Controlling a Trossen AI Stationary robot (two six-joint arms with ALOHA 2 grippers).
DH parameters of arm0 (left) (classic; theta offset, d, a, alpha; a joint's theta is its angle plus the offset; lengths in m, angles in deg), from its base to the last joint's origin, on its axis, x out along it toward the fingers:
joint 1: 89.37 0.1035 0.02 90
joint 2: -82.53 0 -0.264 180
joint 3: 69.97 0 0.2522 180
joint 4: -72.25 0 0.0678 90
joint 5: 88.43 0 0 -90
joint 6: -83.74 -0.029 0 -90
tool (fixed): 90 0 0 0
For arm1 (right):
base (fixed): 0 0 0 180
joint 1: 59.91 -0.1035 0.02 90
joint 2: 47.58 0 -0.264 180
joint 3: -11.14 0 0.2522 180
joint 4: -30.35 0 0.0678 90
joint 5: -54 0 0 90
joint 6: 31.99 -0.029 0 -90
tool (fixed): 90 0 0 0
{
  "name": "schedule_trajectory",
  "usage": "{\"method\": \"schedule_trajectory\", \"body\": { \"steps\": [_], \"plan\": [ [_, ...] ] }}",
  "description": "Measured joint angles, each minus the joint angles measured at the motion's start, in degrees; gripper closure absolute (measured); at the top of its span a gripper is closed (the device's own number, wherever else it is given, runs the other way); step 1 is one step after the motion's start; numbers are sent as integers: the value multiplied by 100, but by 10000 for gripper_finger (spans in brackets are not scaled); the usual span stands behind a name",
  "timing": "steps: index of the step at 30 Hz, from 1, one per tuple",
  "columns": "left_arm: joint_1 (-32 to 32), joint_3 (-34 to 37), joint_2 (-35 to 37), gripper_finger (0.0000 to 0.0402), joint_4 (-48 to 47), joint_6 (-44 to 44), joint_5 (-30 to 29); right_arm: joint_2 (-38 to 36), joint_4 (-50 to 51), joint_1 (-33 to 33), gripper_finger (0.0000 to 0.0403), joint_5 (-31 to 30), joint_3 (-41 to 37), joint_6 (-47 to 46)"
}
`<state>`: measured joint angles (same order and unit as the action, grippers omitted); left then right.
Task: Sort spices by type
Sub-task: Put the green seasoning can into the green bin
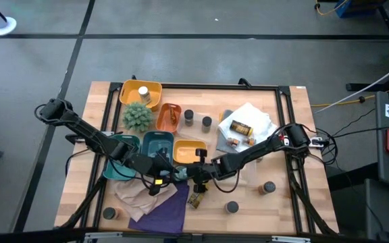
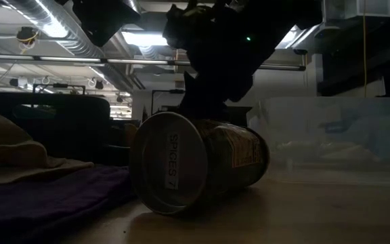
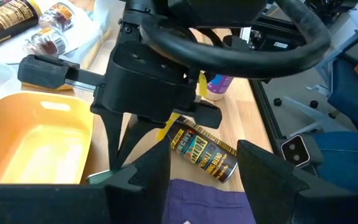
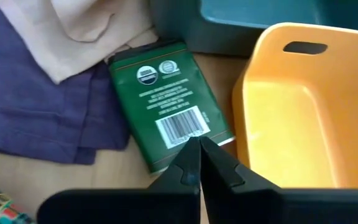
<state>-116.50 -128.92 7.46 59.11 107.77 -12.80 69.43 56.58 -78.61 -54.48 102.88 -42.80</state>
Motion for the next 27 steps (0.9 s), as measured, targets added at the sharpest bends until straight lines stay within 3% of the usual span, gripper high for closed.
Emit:
{"method": "schedule_trajectory", "body": {
  "steps": [27],
  "plan": [
    [0, 0, 0, 233, 0, 0, 2, 103, 4, 2, 402, -30, 2, 20]
  ]
}}
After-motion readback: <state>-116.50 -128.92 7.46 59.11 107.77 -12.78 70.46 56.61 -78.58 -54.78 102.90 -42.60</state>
